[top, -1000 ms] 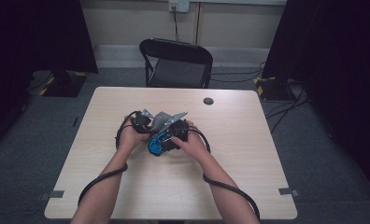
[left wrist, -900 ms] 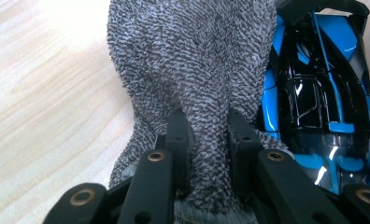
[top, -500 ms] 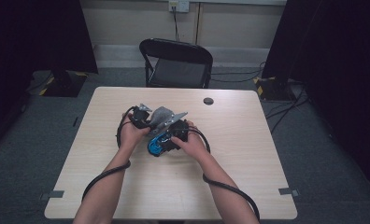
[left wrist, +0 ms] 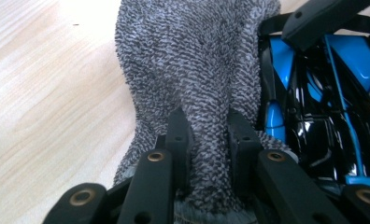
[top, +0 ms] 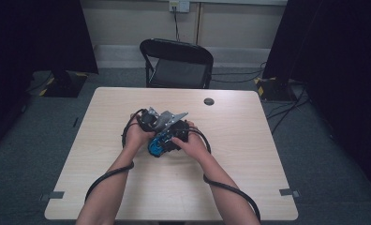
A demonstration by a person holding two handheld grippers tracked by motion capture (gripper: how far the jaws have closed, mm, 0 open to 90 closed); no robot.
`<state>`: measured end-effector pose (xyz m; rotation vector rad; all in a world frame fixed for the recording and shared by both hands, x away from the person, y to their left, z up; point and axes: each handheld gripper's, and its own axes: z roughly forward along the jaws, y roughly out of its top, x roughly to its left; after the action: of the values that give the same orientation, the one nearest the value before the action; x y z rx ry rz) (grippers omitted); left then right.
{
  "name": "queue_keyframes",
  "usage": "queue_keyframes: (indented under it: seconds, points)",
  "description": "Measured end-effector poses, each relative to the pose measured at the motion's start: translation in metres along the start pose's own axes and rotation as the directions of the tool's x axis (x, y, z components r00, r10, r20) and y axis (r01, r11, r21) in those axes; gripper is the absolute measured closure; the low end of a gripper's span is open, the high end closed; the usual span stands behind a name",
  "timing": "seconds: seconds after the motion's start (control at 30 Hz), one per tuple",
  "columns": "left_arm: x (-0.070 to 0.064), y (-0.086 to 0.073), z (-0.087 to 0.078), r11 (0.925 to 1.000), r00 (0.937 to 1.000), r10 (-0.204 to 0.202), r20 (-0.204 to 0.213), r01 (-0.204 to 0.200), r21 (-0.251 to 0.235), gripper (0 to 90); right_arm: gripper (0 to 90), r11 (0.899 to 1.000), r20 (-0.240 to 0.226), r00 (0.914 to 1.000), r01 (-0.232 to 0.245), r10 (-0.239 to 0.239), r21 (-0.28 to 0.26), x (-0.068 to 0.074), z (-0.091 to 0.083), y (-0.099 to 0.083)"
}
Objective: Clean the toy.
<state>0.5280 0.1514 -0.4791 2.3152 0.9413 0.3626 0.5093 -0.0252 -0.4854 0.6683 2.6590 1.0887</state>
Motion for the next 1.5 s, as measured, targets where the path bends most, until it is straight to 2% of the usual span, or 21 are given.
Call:
queue_keyframes:
  seconds: [0.33,0.57,0.9,1.27,1.43,1.5]
  points:
    - [0.005,-0.012,-0.013,0.9998,0.9992,-0.001,0.041,0.000,0.021,74.6,2.3,1.000,-0.002,1.0000,0.000,0.000,0.001,0.001,0.000,0.000]
    - [0.008,-0.022,-0.021,0.9992,0.9981,-0.037,0.049,0.036,0.015,74.5,2.2,1.000,-0.003,1.0000,0.005,-0.005,0.009,0.002,0.001,0.002]
    - [0.014,-0.039,-0.036,0.9987,0.9980,-0.043,0.047,0.041,0.029,74.2,2.2,1.000,-0.003,1.0000,0.010,-0.009,0.022,0.003,0.001,0.003]
    - [0.013,-0.056,-0.050,0.9989,0.9978,-0.037,0.055,0.036,0.028,74.1,2.2,1.000,0.001,1.0000,0.007,-0.007,0.024,0.004,0.001,0.004]
    - [0.011,-0.066,-0.059,0.9983,0.9972,-0.052,0.053,0.051,0.027,74.0,2.2,1.000,0.002,1.0000,0.005,-0.005,0.026,0.004,0.001,0.004]
    - [0.010,-0.071,-0.062,0.9982,0.9965,-0.054,0.065,0.052,0.029,74.0,2.2,1.000,0.002,1.0000,0.005,-0.005,0.028,0.004,0.001,0.004]
